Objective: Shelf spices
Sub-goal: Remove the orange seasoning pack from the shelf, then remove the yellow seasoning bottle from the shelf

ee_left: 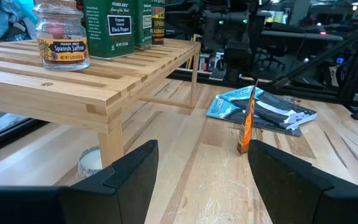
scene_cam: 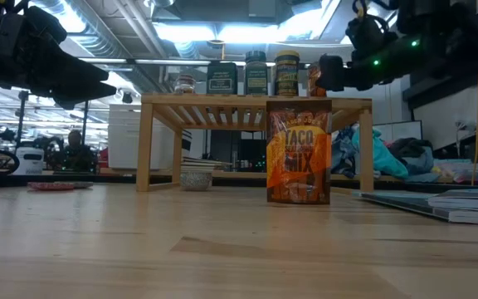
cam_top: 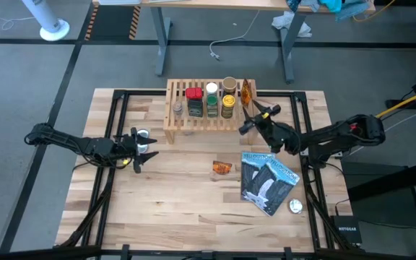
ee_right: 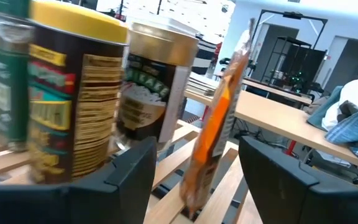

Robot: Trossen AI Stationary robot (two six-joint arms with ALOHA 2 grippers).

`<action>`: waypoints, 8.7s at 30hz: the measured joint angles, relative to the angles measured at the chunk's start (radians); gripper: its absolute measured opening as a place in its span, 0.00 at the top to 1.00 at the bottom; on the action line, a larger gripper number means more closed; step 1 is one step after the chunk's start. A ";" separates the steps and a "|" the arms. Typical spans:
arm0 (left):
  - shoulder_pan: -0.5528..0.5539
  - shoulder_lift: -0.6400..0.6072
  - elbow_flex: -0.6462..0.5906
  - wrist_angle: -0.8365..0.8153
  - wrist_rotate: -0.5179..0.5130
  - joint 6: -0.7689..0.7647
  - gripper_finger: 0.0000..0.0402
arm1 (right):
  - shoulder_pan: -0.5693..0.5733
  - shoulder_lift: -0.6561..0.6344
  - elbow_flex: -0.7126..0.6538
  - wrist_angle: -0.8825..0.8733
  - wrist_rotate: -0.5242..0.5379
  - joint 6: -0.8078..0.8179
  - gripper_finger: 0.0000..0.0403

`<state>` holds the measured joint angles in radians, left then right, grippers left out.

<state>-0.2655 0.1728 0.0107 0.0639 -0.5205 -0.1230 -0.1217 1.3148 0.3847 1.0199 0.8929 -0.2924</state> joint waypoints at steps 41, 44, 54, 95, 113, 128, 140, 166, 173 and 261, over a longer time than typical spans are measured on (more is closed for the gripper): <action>0.000 0.000 0.000 0.000 0.000 0.000 0.40 | -0.326 -0.022 -0.001 -0.060 -0.449 0.128 0.87; 0.000 0.000 0.000 0.000 0.000 0.000 0.40 | -0.278 -0.067 -0.001 -0.076 -0.394 0.074 0.87; 0.000 0.000 0.000 0.000 0.000 0.000 0.40 | 0.014 -0.398 -0.001 -0.432 -0.240 0.048 0.87; 0.000 0.000 0.000 0.000 0.000 0.000 0.40 | 0.809 0.359 0.152 -0.162 0.104 0.567 0.87; 0.000 0.000 0.000 0.000 0.000 0.000 0.40 | 0.787 0.551 0.285 -0.223 0.054 0.659 0.87; 0.000 0.000 0.000 0.000 0.000 0.000 0.40 | 0.694 0.564 0.303 -0.482 0.004 0.612 0.87; 0.000 0.000 0.000 0.000 0.000 0.000 0.40 | 0.689 0.568 0.303 -0.538 0.003 0.548 0.83; 0.000 0.000 0.000 0.000 0.000 0.000 0.40 | 0.684 0.568 0.303 -0.491 -0.040 0.553 0.53; 0.000 0.000 0.000 0.000 0.000 0.000 0.40 | 0.685 0.565 0.303 -0.436 -0.038 0.546 0.44; 0.000 0.000 0.000 0.000 0.000 0.000 0.40 | -0.128 -0.100 0.302 -0.774 -0.527 0.259 0.25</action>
<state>-0.2655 0.1730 0.0106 0.0637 -0.5201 -0.1230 -0.2496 1.2144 0.6868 0.2459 0.3658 -0.0330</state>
